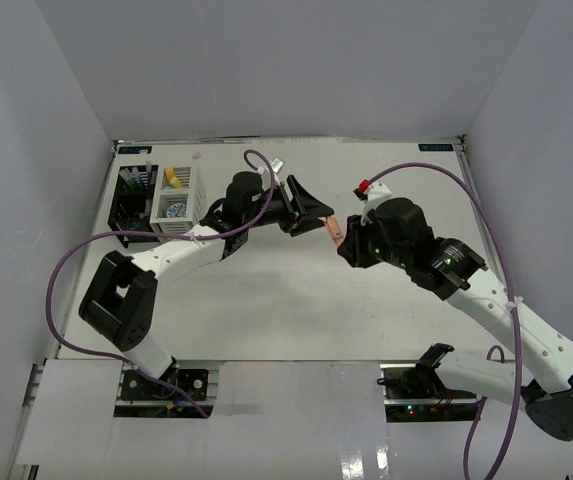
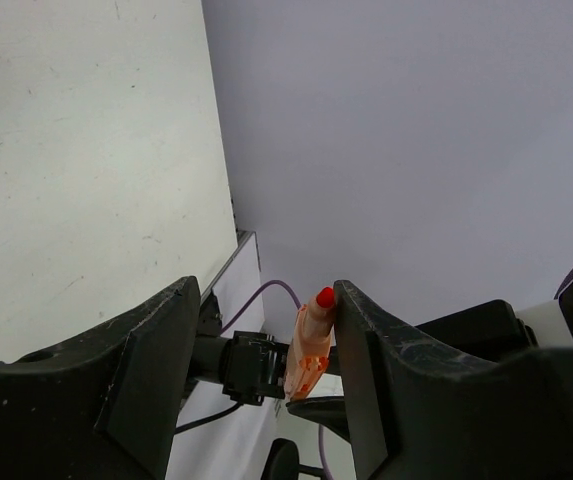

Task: Sort the stationery into containers
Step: Close the pen cap on the pen.

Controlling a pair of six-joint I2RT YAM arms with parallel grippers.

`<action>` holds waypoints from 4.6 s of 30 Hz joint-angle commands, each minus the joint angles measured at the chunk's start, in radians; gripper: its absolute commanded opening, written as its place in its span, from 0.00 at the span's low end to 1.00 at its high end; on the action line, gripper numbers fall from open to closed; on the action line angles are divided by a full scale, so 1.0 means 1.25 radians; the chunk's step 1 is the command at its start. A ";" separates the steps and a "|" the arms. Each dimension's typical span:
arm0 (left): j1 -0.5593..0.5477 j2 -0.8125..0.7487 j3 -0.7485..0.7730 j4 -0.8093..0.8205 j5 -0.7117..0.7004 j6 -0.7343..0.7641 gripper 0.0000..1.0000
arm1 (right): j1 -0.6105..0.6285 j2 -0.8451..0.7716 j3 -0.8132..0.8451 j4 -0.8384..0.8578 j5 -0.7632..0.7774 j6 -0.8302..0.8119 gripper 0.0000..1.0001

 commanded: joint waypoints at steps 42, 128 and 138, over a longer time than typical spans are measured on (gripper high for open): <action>-0.003 -0.011 0.047 -0.098 0.013 0.085 0.66 | -0.001 -0.074 0.001 0.069 0.044 -0.018 0.08; 0.003 -0.108 -0.012 -0.059 -0.073 0.112 0.79 | -0.001 -0.136 -0.189 0.335 0.165 0.015 0.08; -0.005 -0.059 0.050 -0.040 -0.086 0.108 0.80 | 0.000 -0.119 -0.223 0.417 0.128 0.020 0.09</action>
